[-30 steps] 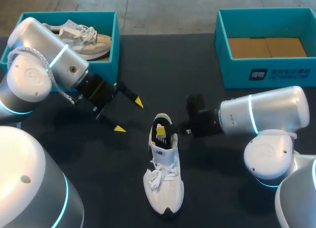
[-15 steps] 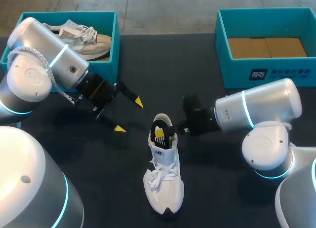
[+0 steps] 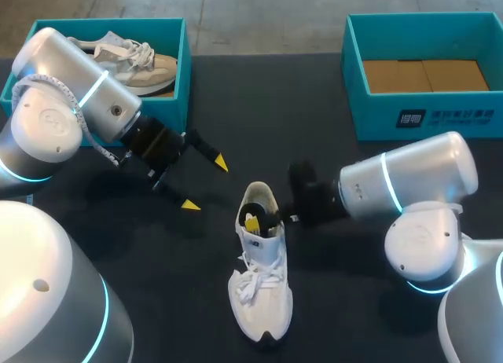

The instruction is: Take the shoe out of the shoebox, open the shoe tongue, remove and reinsert the insole, then place the shoe into the shoebox

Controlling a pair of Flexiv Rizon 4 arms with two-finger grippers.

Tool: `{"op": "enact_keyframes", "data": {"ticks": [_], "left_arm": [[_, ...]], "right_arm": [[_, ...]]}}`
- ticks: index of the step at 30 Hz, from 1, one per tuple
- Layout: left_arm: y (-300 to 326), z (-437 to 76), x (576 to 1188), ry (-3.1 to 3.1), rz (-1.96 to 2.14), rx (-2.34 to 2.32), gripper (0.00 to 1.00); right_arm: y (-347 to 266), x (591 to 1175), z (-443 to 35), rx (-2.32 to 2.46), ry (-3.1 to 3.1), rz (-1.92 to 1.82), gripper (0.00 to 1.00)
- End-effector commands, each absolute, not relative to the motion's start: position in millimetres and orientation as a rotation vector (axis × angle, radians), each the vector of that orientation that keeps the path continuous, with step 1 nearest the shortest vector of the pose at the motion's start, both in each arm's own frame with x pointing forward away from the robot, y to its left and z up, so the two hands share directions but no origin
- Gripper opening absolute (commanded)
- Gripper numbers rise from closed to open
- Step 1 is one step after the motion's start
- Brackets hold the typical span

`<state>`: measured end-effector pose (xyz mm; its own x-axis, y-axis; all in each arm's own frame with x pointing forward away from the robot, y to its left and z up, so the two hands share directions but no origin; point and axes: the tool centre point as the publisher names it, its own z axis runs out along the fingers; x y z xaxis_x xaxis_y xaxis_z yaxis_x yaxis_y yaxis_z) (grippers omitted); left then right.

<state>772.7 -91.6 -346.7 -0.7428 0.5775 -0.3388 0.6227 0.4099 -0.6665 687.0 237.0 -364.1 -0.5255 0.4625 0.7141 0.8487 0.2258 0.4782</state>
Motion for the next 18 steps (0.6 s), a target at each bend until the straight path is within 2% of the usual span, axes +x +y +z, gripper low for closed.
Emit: {"op": "enact_keyframes", "data": {"ticks": [1, 6, 7, 8, 11, 18], "left_arm": [[-92, -347, 773, 2.594, -1.258, 1.105, 1.0], [-92, -347, 773, 2.594, -1.258, 1.105, 1.0], [-92, -347, 773, 2.594, -1.258, 1.105, 1.0], [-92, -347, 773, 2.594, -1.258, 1.105, 1.0], [-92, -347, 773, 2.594, -1.258, 1.105, 1.0], [-92, -347, 773, 2.594, -1.258, 1.105, 1.0]], "right_arm": [[240, 682, -365, -1.218, -2.092, -1.222, 0.0], [239, 688, -354, -1.213, -2.129, -1.262, 0.0], [239, 691, -352, -1.214, -2.139, -1.274, 0.09], [239, 693, -349, -1.212, -2.147, -1.281, 0.26], [239, 697, -344, -1.201, -2.17, -1.304, 0.43], [239, 706, -336, -1.192, -2.202, -1.343, 0.45]]}}
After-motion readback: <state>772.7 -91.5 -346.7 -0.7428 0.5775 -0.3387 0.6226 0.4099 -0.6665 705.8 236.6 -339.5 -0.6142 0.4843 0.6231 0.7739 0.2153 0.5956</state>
